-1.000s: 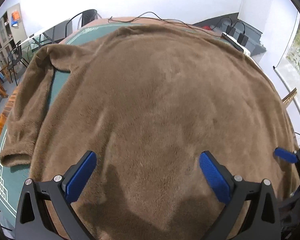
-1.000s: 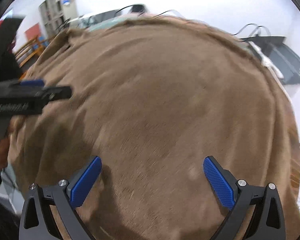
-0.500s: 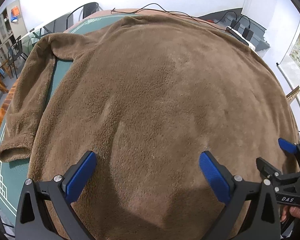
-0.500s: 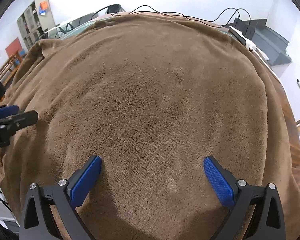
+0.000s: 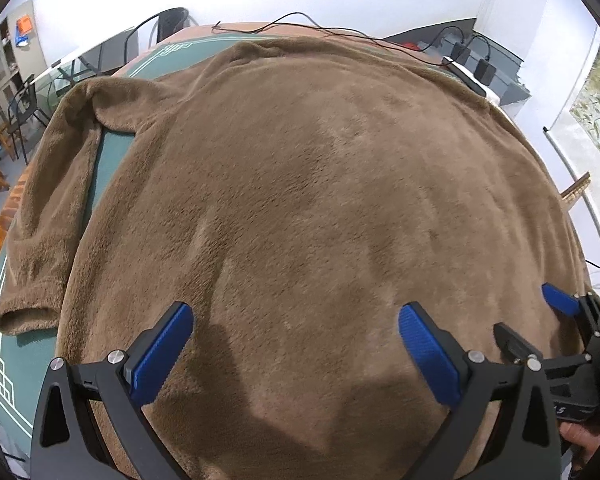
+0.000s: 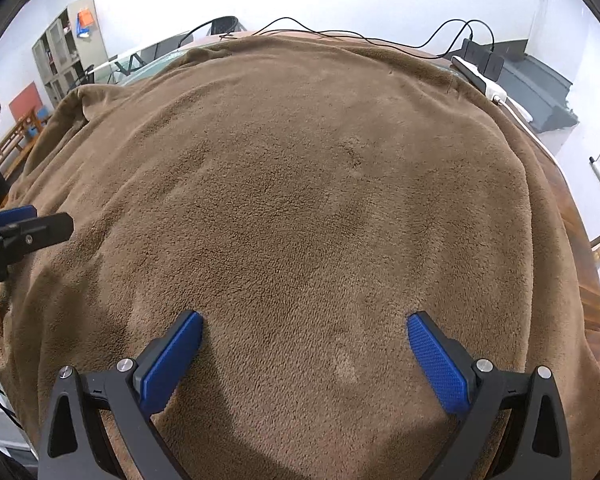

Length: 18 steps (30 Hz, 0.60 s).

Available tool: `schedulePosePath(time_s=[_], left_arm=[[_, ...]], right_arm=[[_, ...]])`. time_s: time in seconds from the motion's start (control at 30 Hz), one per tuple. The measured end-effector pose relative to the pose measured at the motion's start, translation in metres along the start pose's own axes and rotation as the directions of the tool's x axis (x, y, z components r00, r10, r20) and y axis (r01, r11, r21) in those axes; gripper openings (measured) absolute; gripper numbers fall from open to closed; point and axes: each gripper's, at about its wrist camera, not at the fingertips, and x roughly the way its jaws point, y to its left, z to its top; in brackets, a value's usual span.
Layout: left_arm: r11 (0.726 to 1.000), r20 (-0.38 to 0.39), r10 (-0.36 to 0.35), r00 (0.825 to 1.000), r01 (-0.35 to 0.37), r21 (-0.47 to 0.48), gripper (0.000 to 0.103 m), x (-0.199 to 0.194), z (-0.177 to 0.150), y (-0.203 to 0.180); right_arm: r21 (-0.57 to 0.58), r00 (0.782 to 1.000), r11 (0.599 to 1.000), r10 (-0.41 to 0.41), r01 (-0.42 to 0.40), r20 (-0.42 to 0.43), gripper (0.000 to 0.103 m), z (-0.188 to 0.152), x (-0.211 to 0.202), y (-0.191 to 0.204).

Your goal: Fold clothes

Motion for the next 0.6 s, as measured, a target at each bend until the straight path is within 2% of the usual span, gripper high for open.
schedulePosePath(time_s=[0.13, 0.23, 0.6], left_arm=[[1.0, 0.026, -0.025, 0.999, 0.025, 0.02, 0.103, -0.006, 0.0, -0.009], [0.998, 0.01, -0.042, 0.999, 0.042, 0.037, 0.103, -0.001, 0.003, -0.013], [0.998, 0.013, -0.045, 0.999, 0.045, 0.033, 0.103, -0.005, 0.006, -0.017]], right_arm=[[0.001, 1.0, 1.0, -0.005, 0.005, -0.001, 0.103, -0.001, -0.001, 0.0], [0.006, 1.0, 1.0, -0.012, 0.012, -0.005, 0.103, -0.002, -0.001, 0.002], [0.009, 1.0, 1.0, -0.009, 0.009, 0.014, 0.103, -0.004, -0.001, 0.0]])
